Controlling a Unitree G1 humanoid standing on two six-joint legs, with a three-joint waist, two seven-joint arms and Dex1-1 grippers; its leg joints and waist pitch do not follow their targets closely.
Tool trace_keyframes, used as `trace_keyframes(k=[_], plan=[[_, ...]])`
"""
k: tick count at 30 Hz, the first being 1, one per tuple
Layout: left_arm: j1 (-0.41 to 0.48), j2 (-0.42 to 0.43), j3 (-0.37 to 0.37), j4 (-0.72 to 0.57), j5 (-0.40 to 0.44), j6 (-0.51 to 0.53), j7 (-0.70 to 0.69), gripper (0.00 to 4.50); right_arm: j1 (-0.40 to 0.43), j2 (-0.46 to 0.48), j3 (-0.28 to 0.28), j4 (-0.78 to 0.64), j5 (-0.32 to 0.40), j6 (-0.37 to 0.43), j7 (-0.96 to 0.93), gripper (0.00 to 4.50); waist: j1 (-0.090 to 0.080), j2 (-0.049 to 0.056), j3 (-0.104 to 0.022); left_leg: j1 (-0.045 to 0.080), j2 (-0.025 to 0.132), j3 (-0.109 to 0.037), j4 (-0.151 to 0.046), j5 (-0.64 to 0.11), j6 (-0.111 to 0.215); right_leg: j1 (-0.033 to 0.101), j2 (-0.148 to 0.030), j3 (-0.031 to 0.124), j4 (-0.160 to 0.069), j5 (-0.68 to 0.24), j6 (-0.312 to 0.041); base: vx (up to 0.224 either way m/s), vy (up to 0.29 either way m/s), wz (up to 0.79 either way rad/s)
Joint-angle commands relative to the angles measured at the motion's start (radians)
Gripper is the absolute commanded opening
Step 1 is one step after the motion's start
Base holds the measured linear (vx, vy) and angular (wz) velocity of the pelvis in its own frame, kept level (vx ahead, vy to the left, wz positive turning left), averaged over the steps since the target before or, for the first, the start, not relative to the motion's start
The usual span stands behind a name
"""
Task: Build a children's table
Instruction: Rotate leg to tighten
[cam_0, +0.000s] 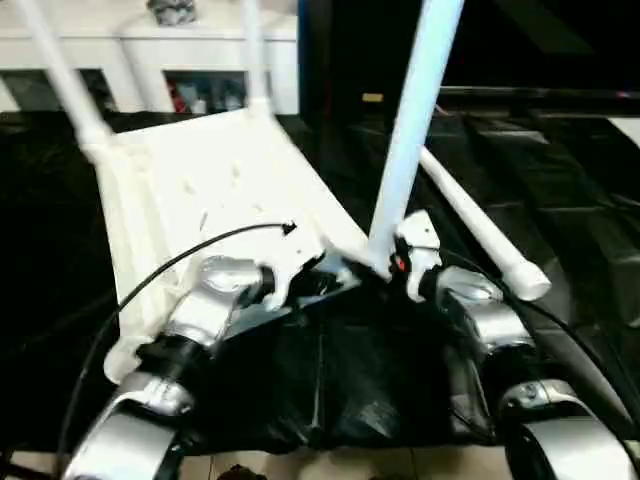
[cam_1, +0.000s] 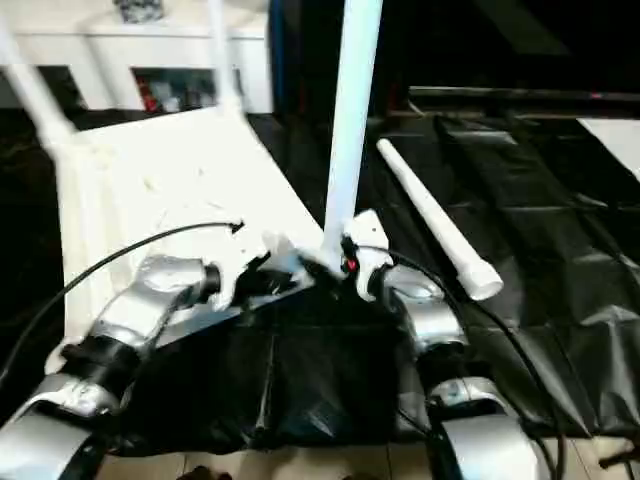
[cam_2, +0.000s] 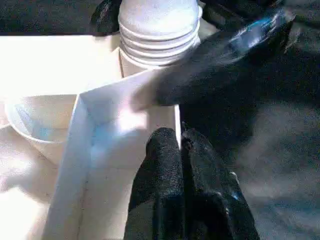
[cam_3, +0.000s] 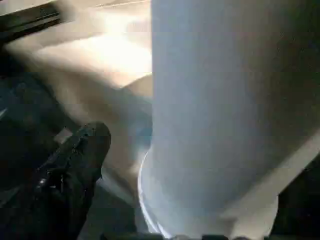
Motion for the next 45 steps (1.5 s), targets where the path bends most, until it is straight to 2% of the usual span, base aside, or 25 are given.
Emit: trace_keyframes(k=[1,3,8,9,17,20,22,24,25,26,27,28,30,31,33,35,36,37,38,39,41,42,43,45], plan=[[-0.005,-0.002,-0.045,-0.055,-0.042,-0.045,-0.113,0.0,0.009,-0.005,0.068,-0.048,0.017,0.006,0.154,4.46,0.003,-0.004,-0.065,0.012,0.034,-0.012,-0.061,-0.252,0.07,0.049,-0.058,0.052,-0.076,-0.221,-0.223,0.0,0.0,0.0],[-0.006,0.013,-0.046,-0.052,-0.047,-0.054,-0.141,0.0,0.01,-0.021,0.08,-0.055,0.02,0.008,0.204,4.31,0.011,-0.002,-0.063,0.02,0.037,-0.011,-0.064,-0.28,0.056,0.043,-0.059,0.054,-0.08,-0.262,-0.221,0.0,0.0,0.0],[-0.02,0.05,-0.053,-0.025,-0.033,-0.087,-0.189,0.0,-0.001,-0.046,0.109,-0.047,0.013,-0.002,0.284,3.9,0.021,-0.004,-0.061,0.02,0.038,-0.014,-0.068,-0.293,0.032,0.043,-0.062,0.056,-0.081,-0.299,-0.209,0.0,0.0,0.0],[-0.023,0.06,-0.053,-0.021,-0.036,-0.093,-0.205,0.0,-0.005,-0.046,0.109,-0.051,0.02,0.009,0.301,3.81,0.023,-0.007,-0.063,0.019,0.039,-0.014,-0.068,-0.283,0.031,0.044,-0.064,0.056,-0.079,-0.29,-0.209,0.0,0.0,0.0],[-0.025,0.069,-0.05,-0.011,-0.048,-0.097,-0.232,0.0,0.0,-0.036,0.116,-0.061,0.033,0.032,0.338,3.12,0.028,-0.006,-0.067,0.016,0.038,-0.013,-0.064,-0.229,0.043,0.047,-0.062,0.056,-0.068,-0.203,-0.231,0.0,0.0,0.0],[-0.024,0.058,-0.042,-0.013,-0.057,-0.08,-0.224,0.0,0.009,-0.029,0.113,-0.068,0.042,0.048,0.339,2.98,0.029,-0.007,-0.067,0.015,0.037,-0.013,-0.064,-0.235,0.039,0.048,-0.063,0.055,-0.07,-0.221,-0.227,0.0,0.0,0.0],[-0.028,0.035,-0.028,-0.013,-0.062,-0.047,-0.181,0.0,0.027,-0.011,0.1,-0.088,0.058,0.089,0.311,2.78,0.031,-0.006,-0.066,0.017,0.037,-0.013,-0.064,-0.236,0.038,0.047,-0.063,0.056,-0.07,-0.225,-0.224,0.0,0.0,0.0],[-0.036,0.007,-0.019,-0.008,-0.058,-0.013,-0.119,0.0,0.033,0.012,0.083,-0.086,0.053,0.113,0.235,2.74,0.034,-0.006,-0.066,0.018,0.038,-0.013,-0.064,-0.239,0.033,0.046,-0.064,0.056,-0.072,-0.237,-0.222,0.0,0.0,0.0],[-0.041,-0.022,-0.011,-0.006,-0.05,0.017,-0.061,0.0,0.028,0.033,0.069,-0.068,0.039,0.113,0.157,2.72,0.031,-0.01,-0.063,0.018,0.037,-0.012,-0.066,-0.252,0.023,0.045,-0.065,0.057,-0.075,-0.261,-0.218,0.0,0.0,0.0],[-0.048,-0.052,-0.004,-0.001,-0.043,0.046,-0.004,0.0,0.019,0.056,0.054,-0.043,0.024,0.114,0.071,2.72,0.031,-0.01,-0.063,0.018,0.037,-0.012,-0.066,-0.252,0.023,0.045,-0.065,0.057,-0.075,-0.261,-0.218,0.0,0.0,0.0],[-0.059,-0.095,0.003,0.01,-0.03,0.082,0.076,0.0,0.003,0.09,0.033,-0.003,0.005,0.116,-0.054,2.71,0.025,-0.011,-0.058,0.022,0.034,-0.017,-0.069,-0.283,-0.001,0.041,-0.068,0.056,-0.085,-0.348,-0.196,0.0,0.0,0.0],[-0.061,-0.101,0.004,0.012,-0.027,0.086,0.087,0.0,0.0,0.095,0.029,0.003,0.003,0.116,-0.073,2.7,0.021,-0.01,-0.056,0.023,0.033,-0.018,-0.07,-0.293,-0.008,0.04,-0.069,0.055,-0.089,-0.382,-0.187,0.0,0.0,0.0],[-0.084,-0.156,0.021,0.043,-0.014,0.119,0.195,0.0,-0.024,0.143,0.005,0.052,-0.002,0.13,-0.2,2.7,0.007,-0.009,-0.055,0.025,0.028,-0.023,-0.07,-0.324,-0.019,0.04,-0.07,0.051,-0.103,-0.479,-0.15,0.0,0.0,0.0],[-0.103,-0.19,0.033,0.07,-0.016,0.127,0.247,0.0,-0.047,0.177,-0.014,0.093,-0.009,0.136,-0.312,2.7,0.006,-0.01,-0.055,0.025,0.027,-0.024,-0.07,-0.327,-0.017,0.04,-0.069,0.05,-0.106,-0.486,-0.142,0.0,0.0,0.0],[-0.122,-0.222,0.039,0.096,-0.012,0.129,0.296,0.0,-0.068,0.217,-0.027,0.128,-0.014,0.146,-0.408,2.69,-0.008,-0.013,-0.057,0.018,0.023,-0.025,-0.07,-0.318,-0.011,0.043,-0.068,0.048,-0.108,-0.491,-0.127,0.0,0.0,0.0],[-0.13,-0.232,0.036,0.106,-0.003,0.128,0.313,0.0,-0.078,0.236,-0.024,0.138,-0.03,0.151,-0.453,2.69,-0.007,-0.013,-0.058,0.02,0.022,-0.023,-0.068,-0.31,0.001,0.039,-0.067,0.049,-0.111,-0.482,-0.121,0.0,0.0,0.0],[-0.132,-0.23,0.031,0.107,0.002,0.123,0.31,0.0,-0.082,0.239,-0.021,0.143,-0.038,0.145,-0.458,2.69,-0.006,0.002,-0.059,0.022,0.021,-0.024,-0.068,-0.309,0.001,0.038,-0.067,0.05,-0.109,-0.47,-0.126,0.0,0.0,0.0],[-0.131,-0.223,0.02,0.106,0.012,0.108,0.298,0.0,-0.086,0.243,-0.016,0.143,-0.043,0.131,-0.455,3.04,-0.009,-0.007,-0.06,0.017,0.021,-0.022,-0.068,-0.302,0.01,0.041,-0.064,0.049,-0.109,-0.44,-0.127,0.0,0.0,0.0],[-0.128,-0.216,0.011,0.103,0.023,0.1,0.29,0.0,-0.089,0.246,-0.016,0.144,-0.053,0.113,-0.463,3.25,-0.009,-0.002,-0.061,0.014,0.023,-0.023,-0.069,-0.295,0.012,0.042,-0.063,0.05,-0.105,-0.404,-0.136,0.0,0.0,0.0],[-0.123,-0.204,-0.001,0.095,0.04,0.087,0.277,0.0,-0.091,0.243,-0.027,0.14,-0.05,0.078,-0.456,3.39,-0.008,-0.002,-0.063,0.014,0.024,-0.022,-0.069,-0.288,0.015,0.044,-0.063,0.05,-0.1,-0.374,-0.147,0.0,0.0,0.0],[-0.12,-0.196,-0.005,0.092,0.048,0.084,0.273,0.0,-0.091,0.237,-0.033,0.139,-0.05,0.066,-0.457,3.41,-0.01,-0.002,-0.065,0.012,0.024,-0.021,-0.068,-0.28,0.017,0.046,-0.061,0.051,-0.094,-0.329,-0.164,0.0,0.0,0.0],[-0.118,-0.183,-0.01,0.093,0.055,0.078,0.268,0.0,-0.088,0.215,-0.037,0.131,-0.048,0.05,-0.447,3.61,-0.01,-0.004,-0.065,0.012,0.025,-0.021,-0.068,-0.278,0.021,0.047,-0.061,0.051,-0.091,-0.31,-0.174,0.0,0.0,0.0],[-0.118,-0.176,-0.012,0.094,0.058,0.075,0.266,0.0,-0.085,0.202,-0.037,0.126,-0.047,0.043,-0.44,3.75,-0.009,-0.002,-0.065,0.014,0.026,-0.021,-0.068,-0.278,0.021,0.047,-0.062,0.051,-0.09,-0.303,-0.179,0.0,0.0,0.0],[-0.115,-0.166,-0.012,0.101,0.059,0.066,0.272,0.0,-0.063,0.162,-0.042,0.088,-0.027,0.037,-0.399,3.85,-0.007,-0.001,-0.066,0.015,0.026,-0.018,-0.066,-0.277,0.03,0.047,-0.06,0.052,-0.089,-0.273,-0.19,0.0,0.0,0.0]])
